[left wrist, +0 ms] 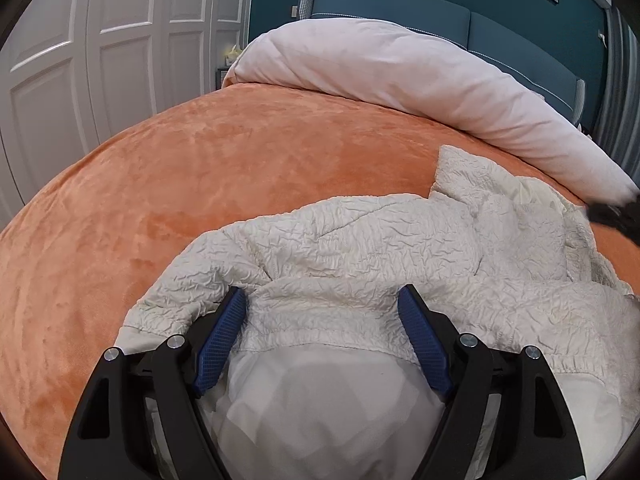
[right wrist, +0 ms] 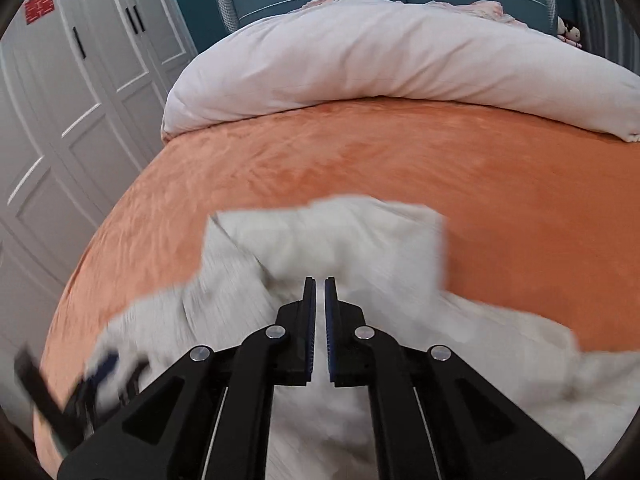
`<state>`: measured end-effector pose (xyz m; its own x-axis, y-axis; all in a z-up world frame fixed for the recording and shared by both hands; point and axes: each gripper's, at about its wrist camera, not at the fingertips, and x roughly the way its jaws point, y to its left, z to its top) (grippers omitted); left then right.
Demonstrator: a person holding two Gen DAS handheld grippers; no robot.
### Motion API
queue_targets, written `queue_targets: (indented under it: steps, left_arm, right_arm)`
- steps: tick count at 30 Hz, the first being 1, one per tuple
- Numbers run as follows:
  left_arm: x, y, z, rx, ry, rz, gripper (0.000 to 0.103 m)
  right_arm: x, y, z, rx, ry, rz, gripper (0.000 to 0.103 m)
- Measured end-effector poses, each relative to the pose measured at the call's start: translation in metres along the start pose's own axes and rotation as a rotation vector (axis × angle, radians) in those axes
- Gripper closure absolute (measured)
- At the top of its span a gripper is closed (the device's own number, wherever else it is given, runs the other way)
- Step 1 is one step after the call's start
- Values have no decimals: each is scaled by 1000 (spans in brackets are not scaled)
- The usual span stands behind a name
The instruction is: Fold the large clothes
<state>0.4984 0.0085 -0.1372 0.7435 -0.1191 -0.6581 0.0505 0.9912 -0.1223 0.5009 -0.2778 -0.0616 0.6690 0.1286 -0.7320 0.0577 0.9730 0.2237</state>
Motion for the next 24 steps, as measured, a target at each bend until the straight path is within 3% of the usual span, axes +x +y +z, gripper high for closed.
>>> queue_targets:
  steps: [3, 7, 12, 14, 17, 20, 24]
  left_arm:
    - [0, -2, 0, 7, 3, 10, 26]
    - [0, -4, 0, 17, 5, 21, 26]
    - [3, -4, -2, 16, 4, 25, 26]
    - [3, -3, -2, 16, 4, 24, 26]
    - [3, -4, -2, 16, 5, 25, 26]
    - [2, -4, -1, 19, 11, 32, 26]
    - [-32, 0, 6, -21, 62, 2, 27]
  right_arm:
    - [12, -22, -5, 11, 69, -52, 99]
    - [55, -34, -17, 42, 149, -53, 103]
    - [68, -42, -16, 92, 127, -17, 103]
    - [45, -42, -17, 116, 84, -39, 103]
    - [-2, -33, -26, 102, 42, 16, 98]
    - [-62, -25, -61, 77, 33, 51, 98]
    - [-118, -36, -104, 26, 20, -41, 98]
